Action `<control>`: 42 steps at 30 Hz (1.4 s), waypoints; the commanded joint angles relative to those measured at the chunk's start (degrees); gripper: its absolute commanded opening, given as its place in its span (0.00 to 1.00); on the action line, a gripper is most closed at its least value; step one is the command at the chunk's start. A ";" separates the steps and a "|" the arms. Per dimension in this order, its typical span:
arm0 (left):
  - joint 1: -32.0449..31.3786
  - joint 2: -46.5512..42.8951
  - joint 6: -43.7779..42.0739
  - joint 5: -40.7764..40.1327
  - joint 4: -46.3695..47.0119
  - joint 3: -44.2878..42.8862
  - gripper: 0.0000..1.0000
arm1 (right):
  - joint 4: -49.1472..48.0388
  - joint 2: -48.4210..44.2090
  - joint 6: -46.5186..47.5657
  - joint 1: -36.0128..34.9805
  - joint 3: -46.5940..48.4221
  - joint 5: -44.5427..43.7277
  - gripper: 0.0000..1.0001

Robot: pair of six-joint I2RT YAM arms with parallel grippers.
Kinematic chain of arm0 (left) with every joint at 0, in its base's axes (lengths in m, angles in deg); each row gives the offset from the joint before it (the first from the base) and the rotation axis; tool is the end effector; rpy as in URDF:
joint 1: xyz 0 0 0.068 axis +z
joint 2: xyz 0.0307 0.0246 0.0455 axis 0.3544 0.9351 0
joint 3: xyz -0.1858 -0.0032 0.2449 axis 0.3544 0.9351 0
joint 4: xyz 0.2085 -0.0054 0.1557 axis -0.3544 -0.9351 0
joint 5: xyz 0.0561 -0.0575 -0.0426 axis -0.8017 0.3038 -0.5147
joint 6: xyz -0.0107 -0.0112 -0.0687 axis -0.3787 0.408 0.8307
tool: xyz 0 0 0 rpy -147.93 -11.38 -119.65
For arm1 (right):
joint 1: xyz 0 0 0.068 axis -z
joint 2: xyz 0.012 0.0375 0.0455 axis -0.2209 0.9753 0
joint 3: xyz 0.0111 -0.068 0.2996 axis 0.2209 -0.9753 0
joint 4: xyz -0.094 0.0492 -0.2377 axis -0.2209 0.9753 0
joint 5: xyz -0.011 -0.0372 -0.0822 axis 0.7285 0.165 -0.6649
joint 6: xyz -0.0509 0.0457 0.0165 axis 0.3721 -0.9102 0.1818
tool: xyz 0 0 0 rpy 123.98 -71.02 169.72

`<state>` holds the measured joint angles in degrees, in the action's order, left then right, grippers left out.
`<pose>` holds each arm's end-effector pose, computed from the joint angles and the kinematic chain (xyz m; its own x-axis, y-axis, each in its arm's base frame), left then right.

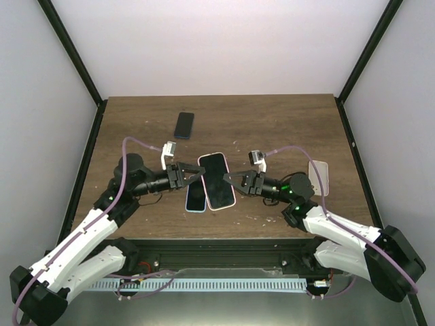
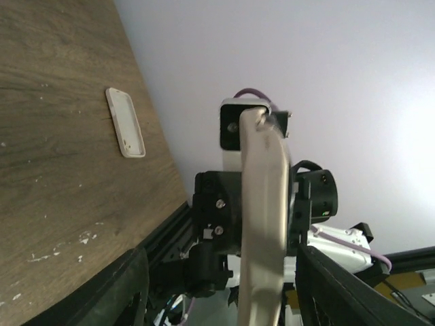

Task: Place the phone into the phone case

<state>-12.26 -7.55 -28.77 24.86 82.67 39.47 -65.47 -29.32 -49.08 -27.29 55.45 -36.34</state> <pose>0.1341 -0.1305 0.3446 -0.8775 -0.2272 -0.4223 0.3749 0.2241 -0.8996 0.1380 0.1640 0.3082 -0.9057 0.2321 -0.3547 -0.3967 -0.1694 0.9022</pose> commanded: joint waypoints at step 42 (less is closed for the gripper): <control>-2.72 -1.26 2.86 0.21 2.70 8.14 0.29 | 4.90 1.39 5.35 -1.00 2.15 -13.68 0.03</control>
<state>-15.30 -8.51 -22.30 27.83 90.15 49.68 -57.17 -25.21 -44.47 -27.84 58.97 -51.53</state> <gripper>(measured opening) 0.148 0.106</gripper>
